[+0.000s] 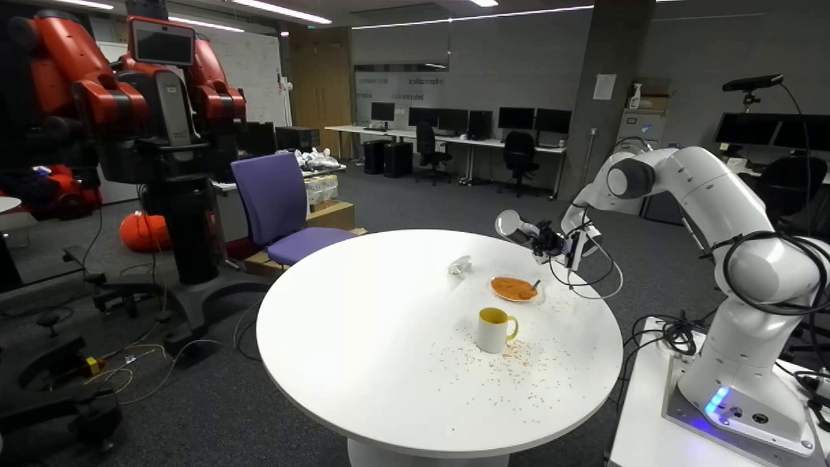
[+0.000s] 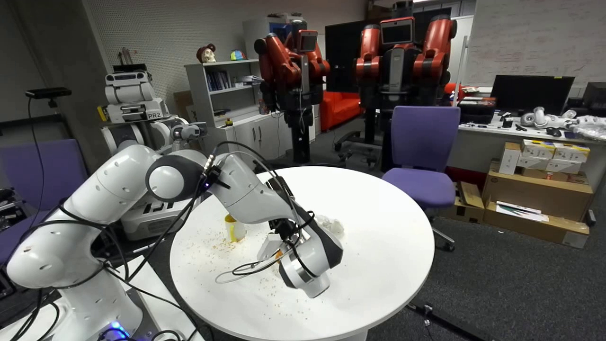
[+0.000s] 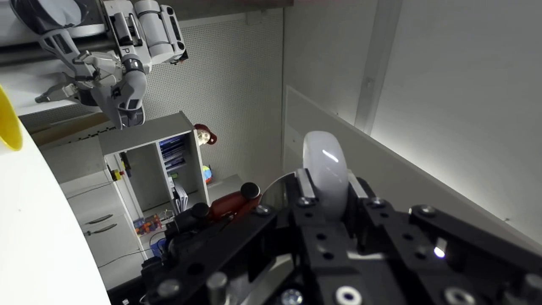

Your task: Empty the content of the black mug onto the plate

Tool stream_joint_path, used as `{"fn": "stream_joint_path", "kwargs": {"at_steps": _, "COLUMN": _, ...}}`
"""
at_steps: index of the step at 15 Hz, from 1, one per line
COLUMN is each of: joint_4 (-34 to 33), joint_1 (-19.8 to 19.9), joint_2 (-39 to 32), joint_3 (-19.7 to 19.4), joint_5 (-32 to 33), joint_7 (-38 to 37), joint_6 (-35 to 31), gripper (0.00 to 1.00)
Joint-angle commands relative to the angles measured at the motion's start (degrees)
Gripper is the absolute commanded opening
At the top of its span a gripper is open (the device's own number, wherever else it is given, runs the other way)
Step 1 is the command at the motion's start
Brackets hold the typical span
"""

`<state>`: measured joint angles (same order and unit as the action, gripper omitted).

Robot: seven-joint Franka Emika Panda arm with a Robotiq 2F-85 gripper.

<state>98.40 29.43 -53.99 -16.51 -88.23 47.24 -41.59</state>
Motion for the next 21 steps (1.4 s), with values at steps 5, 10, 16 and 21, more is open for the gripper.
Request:
{"fn": "stream_joint_path", "kwargs": {"at_steps": 5, "joint_4": 9.0, "joint_1": -5.4, "joint_2": 12.9, "joint_3": -3.6, "joint_5": 2.6, "joint_7": -0.3, "joint_6": -8.7, "gripper": 0.05}}
{"fn": "stream_joint_path", "kwargs": {"at_steps": 10, "joint_4": 12.1, "joint_1": -8.2, "joint_2": 19.4, "joint_3": -3.9, "joint_5": 6.8, "joint_7": -1.0, "joint_6": -14.7, "gripper": 0.05}}
{"fn": "stream_joint_path", "kwargs": {"at_steps": 16, "joint_4": 15.9, "joint_1": -10.7, "joint_2": 28.1, "joint_3": -3.5, "joint_5": 12.5, "joint_7": -3.0, "joint_6": -20.6, "gripper": 0.05}}
{"fn": "stream_joint_path", "kwargs": {"at_steps": 21, "joint_4": 18.8, "joint_1": -12.8, "joint_2": 35.9, "joint_3": -3.0, "joint_5": 16.9, "joint_7": -5.9, "joint_6": -27.8, "gripper": 0.05}}
